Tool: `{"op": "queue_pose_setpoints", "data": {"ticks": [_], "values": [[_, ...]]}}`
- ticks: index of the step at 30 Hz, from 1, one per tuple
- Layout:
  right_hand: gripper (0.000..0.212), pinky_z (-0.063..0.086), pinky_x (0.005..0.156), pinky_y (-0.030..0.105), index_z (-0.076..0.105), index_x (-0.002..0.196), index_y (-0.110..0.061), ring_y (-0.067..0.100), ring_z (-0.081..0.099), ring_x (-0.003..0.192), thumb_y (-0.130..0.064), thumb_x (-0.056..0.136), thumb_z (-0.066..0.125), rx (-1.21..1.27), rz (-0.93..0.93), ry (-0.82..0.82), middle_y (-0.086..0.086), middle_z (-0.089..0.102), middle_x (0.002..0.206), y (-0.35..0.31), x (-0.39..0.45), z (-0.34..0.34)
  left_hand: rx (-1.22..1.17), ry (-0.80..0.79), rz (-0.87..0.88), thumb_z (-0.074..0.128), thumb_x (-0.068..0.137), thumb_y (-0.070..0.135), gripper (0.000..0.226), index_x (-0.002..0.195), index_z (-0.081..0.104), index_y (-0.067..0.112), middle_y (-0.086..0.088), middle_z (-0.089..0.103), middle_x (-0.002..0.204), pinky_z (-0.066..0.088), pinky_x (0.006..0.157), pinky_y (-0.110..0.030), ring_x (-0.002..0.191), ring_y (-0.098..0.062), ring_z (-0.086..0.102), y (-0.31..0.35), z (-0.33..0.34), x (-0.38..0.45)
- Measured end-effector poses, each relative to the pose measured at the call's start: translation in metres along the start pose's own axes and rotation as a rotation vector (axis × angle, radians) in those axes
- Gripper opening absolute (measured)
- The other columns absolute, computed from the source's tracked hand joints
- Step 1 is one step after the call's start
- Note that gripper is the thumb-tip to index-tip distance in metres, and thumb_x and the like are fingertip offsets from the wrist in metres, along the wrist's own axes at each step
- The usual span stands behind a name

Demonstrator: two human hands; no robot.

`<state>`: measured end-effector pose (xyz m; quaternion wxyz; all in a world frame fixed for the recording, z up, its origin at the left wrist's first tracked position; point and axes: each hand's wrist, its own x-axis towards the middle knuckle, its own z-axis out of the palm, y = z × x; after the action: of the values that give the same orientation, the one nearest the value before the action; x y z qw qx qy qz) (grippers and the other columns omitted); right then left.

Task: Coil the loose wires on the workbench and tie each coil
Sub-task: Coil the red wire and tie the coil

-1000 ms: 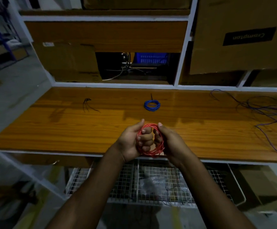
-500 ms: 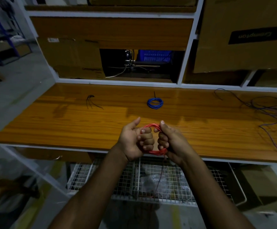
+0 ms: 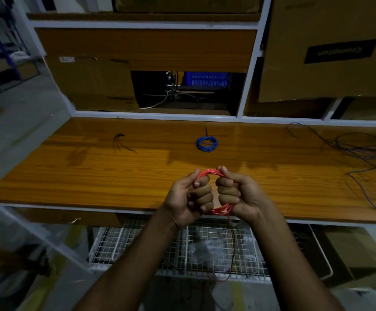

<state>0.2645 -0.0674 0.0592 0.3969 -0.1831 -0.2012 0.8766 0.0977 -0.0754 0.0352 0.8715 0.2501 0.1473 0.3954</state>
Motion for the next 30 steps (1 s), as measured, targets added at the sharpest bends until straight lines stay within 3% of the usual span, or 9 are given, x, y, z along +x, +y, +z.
{"op": "queue_pose_setpoints", "data": {"ticks": [3,6,10,12,14,20,25,27,30], "values": [[0.039,0.028,0.027,0.016,0.058,0.098,-0.011,0.004,0.023,0.032,-0.009,0.071,0.086,-0.004,0.036,-0.001,-0.004,0.039,0.046,-0.004,-0.002,0.000,0.010,0.020,0.000,0.033,0.100,0.044,0.046,0.064,0.045,0.019,0.008,0.033,0.044,0.023,0.044,-0.024,0.044,-0.011,0.016,-0.005,0.003,0.004],[0.012,0.029,0.031,0.018,0.056,0.106,-0.012,0.004,0.028,0.030,-0.018,0.097,0.052,-0.084,0.036,0.053,-0.006,0.034,0.042,-0.005,-0.007,-0.001,0.063,0.046,-0.012,0.033,0.100,0.045,0.046,0.063,0.045,0.020,0.008,0.032,0.044,0.020,0.043,-0.023,0.045,-0.011,0.015,-0.005,0.003,0.008],[0.036,0.043,0.055,0.024,0.058,0.123,-0.007,0.010,0.049,0.051,-0.031,0.098,0.047,-0.317,-0.152,0.157,0.000,0.050,0.057,0.000,-0.008,-0.006,0.091,0.143,0.036,0.038,0.096,0.040,0.041,0.059,0.042,0.021,0.008,0.030,0.044,0.016,0.042,-0.023,0.041,-0.008,0.018,0.001,0.007,0.017],[0.044,0.051,0.075,0.033,0.055,0.131,-0.006,0.021,0.061,0.079,-0.037,0.100,0.050,-0.446,-0.232,0.200,0.012,0.065,0.088,0.006,-0.009,-0.020,0.051,0.151,0.047,0.038,0.096,0.039,0.042,0.058,0.042,0.021,0.008,0.030,0.043,0.015,0.042,-0.023,0.042,-0.009,0.015,0.009,0.007,0.022],[0.052,0.052,0.085,0.036,0.052,0.134,-0.006,0.032,0.054,0.094,-0.041,0.095,0.053,-0.560,-0.192,0.201,0.020,0.058,0.107,0.010,-0.015,-0.038,0.025,0.129,0.033,0.036,0.096,0.038,0.043,0.058,0.043,0.020,0.007,0.031,0.042,0.015,0.042,-0.023,0.045,-0.010,0.012,0.021,0.006,0.026],[0.027,0.048,0.083,0.037,0.062,0.118,-0.005,0.020,0.060,0.085,-0.015,0.093,0.060,-0.905,0.054,0.265,0.008,0.063,0.094,0.030,-0.042,-0.100,0.006,0.099,0.114,0.037,0.099,0.037,0.041,0.061,0.044,0.022,0.009,0.031,0.043,0.010,0.043,-0.023,0.044,-0.008,0.011,0.062,0.006,0.031],[0.011,0.059,0.060,0.036,0.059,0.104,0.005,0.025,0.067,0.064,0.000,0.095,0.056,-0.725,-0.286,0.726,0.021,0.069,0.086,0.052,-0.037,-0.097,0.044,0.131,0.171,0.039,0.097,0.036,0.040,0.060,0.046,0.021,0.008,0.029,0.044,0.011,0.043,-0.023,0.041,-0.008,0.014,0.080,0.008,0.035],[0.009,0.057,0.049,0.033,0.060,0.094,0.004,0.022,0.067,0.053,-0.005,0.096,0.059,-0.910,-0.352,0.863,0.019,0.071,0.076,0.060,-0.031,-0.075,0.058,0.146,0.177,0.040,0.097,0.036,0.039,0.061,0.046,0.021,0.008,0.029,0.045,0.012,0.044,-0.022,0.038,-0.007,0.021,0.077,0.007,0.039],[0.016,0.051,0.045,0.025,0.066,0.083,-0.010,0.012,0.064,0.047,-0.016,0.097,0.062,-1.376,-0.224,0.751,0.007,0.072,0.069,0.062,-0.029,-0.038,0.083,0.168,0.181,0.042,0.095,0.036,0.038,0.061,0.045,0.021,0.008,0.028,0.045,0.012,0.044,-0.022,0.038,-0.006,0.023,0.072,0.006,0.044]]}}
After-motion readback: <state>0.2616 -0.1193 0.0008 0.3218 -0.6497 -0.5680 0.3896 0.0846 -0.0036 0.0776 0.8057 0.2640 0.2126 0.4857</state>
